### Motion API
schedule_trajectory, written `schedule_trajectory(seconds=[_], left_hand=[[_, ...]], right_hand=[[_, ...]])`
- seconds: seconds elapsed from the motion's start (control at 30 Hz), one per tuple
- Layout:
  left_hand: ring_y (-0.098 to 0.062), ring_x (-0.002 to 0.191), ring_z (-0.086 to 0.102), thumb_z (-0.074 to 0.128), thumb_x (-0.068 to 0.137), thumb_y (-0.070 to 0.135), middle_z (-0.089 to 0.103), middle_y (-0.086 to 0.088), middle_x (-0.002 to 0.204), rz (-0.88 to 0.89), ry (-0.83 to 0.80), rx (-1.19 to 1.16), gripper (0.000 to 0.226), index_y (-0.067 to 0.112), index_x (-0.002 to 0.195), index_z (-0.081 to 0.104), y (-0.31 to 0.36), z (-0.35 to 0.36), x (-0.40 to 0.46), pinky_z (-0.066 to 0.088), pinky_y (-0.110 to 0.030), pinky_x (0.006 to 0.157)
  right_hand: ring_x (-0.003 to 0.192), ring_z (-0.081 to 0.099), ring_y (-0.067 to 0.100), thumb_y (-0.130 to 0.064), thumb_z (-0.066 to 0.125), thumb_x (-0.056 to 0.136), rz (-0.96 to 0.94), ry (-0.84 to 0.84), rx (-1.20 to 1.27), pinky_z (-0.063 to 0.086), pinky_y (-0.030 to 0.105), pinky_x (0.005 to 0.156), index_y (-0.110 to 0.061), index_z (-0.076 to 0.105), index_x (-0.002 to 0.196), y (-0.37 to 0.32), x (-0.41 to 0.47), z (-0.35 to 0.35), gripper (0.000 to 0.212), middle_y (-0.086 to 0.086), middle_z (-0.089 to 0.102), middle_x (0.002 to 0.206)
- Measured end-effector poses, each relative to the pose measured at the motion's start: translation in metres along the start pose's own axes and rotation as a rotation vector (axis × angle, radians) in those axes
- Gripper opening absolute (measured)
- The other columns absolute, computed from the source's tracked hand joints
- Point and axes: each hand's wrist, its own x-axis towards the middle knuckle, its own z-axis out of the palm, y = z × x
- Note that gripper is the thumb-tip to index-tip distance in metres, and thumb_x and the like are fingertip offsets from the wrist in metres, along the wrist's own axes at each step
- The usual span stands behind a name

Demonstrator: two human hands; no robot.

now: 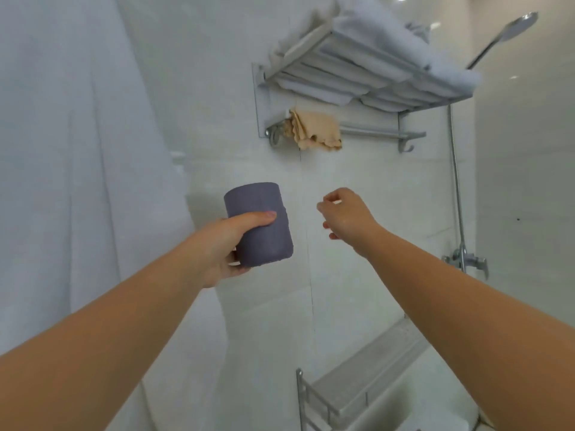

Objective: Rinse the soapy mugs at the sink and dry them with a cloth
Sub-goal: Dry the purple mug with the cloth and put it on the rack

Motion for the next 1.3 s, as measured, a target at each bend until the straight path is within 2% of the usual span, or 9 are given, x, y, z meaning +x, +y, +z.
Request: schedule_trajectory(seconds=[0.1,0.2,0.4,0.57,0.8,0.9,1.0,1.13,1.3], left_hand=[[-0.018,0.092,0.065,0.079,0.076,0.033,0.068,0.0,0.104,0.022,0.025,-0.031,0.043,0.02,0.112,0.058,0.036,0.014,0.017,0.053,-0.032,0.076],[-0.019,0.094,0.065,0.079,0.076,0.034,0.067,-0.002,0.107,0.017,0.044,-0.062,0.046,0.02,0.114,0.056,0.053,0.028,0.033,0.054,-0.033,0.077],[-0.021,0.098,0.063,0.08,0.075,0.033,0.065,-0.004,0.109,-0.006,0.109,-0.09,0.056,0.018,0.121,0.054,0.067,0.046,0.056,0.052,-0.033,0.074],[-0.019,0.093,0.063,0.081,0.073,0.033,0.065,-0.002,0.108,-0.017,0.146,-0.071,0.058,0.019,0.123,0.054,0.068,0.045,0.067,0.05,-0.031,0.065],[-0.02,0.096,0.064,0.081,0.074,0.035,0.065,-0.002,0.107,-0.025,0.134,-0.054,0.053,0.02,0.117,0.054,0.063,0.03,0.071,0.053,-0.033,0.075],[-0.02,0.096,0.064,0.08,0.075,0.037,0.065,-0.002,0.107,-0.039,0.108,-0.058,0.049,0.021,0.113,0.055,0.058,0.023,0.066,0.052,-0.033,0.073],[-0.02,0.097,0.066,0.079,0.074,0.042,0.067,0.0,0.109,-0.055,0.068,-0.052,0.045,0.023,0.108,0.057,0.048,0.02,0.057,0.053,-0.034,0.075],[-0.02,0.095,0.067,0.075,0.075,0.051,0.068,0.0,0.11,-0.076,0.037,-0.076,0.056,0.023,0.119,0.056,0.034,0.022,0.044,0.056,-0.035,0.071],[-0.023,0.095,0.07,0.069,0.073,0.063,0.069,-0.002,0.112,0.01,0.082,-0.042,0.065,0.024,0.122,0.054,0.026,0.024,0.032,0.06,-0.039,0.064]], right_hand=[[0.103,0.055,0.023,-0.029,0.055,0.093,-0.201,0.075,-0.232,0.046,0.032,0.079,-0.016,0.034,0.139,-0.026,0.043,-0.022,0.052,0.008,0.05,0.126],[0.135,0.029,0.028,-0.035,0.065,0.087,-0.361,0.113,-0.464,0.036,0.04,0.101,-0.016,0.019,0.148,-0.042,0.082,-0.033,0.079,0.008,0.031,0.147],[0.148,-0.001,0.026,-0.041,0.073,0.077,-0.573,0.069,-0.841,0.005,0.046,0.12,-0.021,-0.005,0.153,-0.048,0.144,-0.017,0.111,0.006,-0.001,0.161],[0.128,0.037,0.031,-0.024,0.061,0.084,-0.731,0.291,-0.907,0.028,0.042,0.107,-0.013,0.028,0.145,-0.05,0.169,-0.004,0.069,0.011,0.043,0.139],[0.108,0.051,0.031,-0.022,0.046,0.094,-0.753,0.237,-0.921,0.04,0.041,0.091,-0.011,0.049,0.127,-0.057,0.144,-0.023,0.035,0.012,0.056,0.121],[0.072,0.062,0.025,-0.028,0.04,0.098,-0.549,0.11,-0.672,0.049,0.036,0.069,-0.01,0.056,0.079,-0.067,0.115,-0.03,0.031,0.006,0.066,0.076],[0.064,0.052,0.021,-0.038,0.04,0.098,-0.208,-0.003,-0.105,0.042,0.032,0.062,-0.009,0.056,0.077,-0.067,0.084,-0.021,0.039,0.005,0.057,0.07],[0.054,0.045,0.011,-0.019,0.04,0.098,-0.18,-0.036,0.154,0.038,0.021,0.052,-0.015,0.049,0.064,-0.05,0.033,0.001,0.035,-0.005,0.05,0.056],[0.09,0.054,0.0,-0.031,0.037,0.103,-0.417,-0.135,0.211,0.047,0.01,0.071,-0.016,0.052,0.116,-0.031,-0.013,0.04,0.025,-0.001,0.054,0.111]])
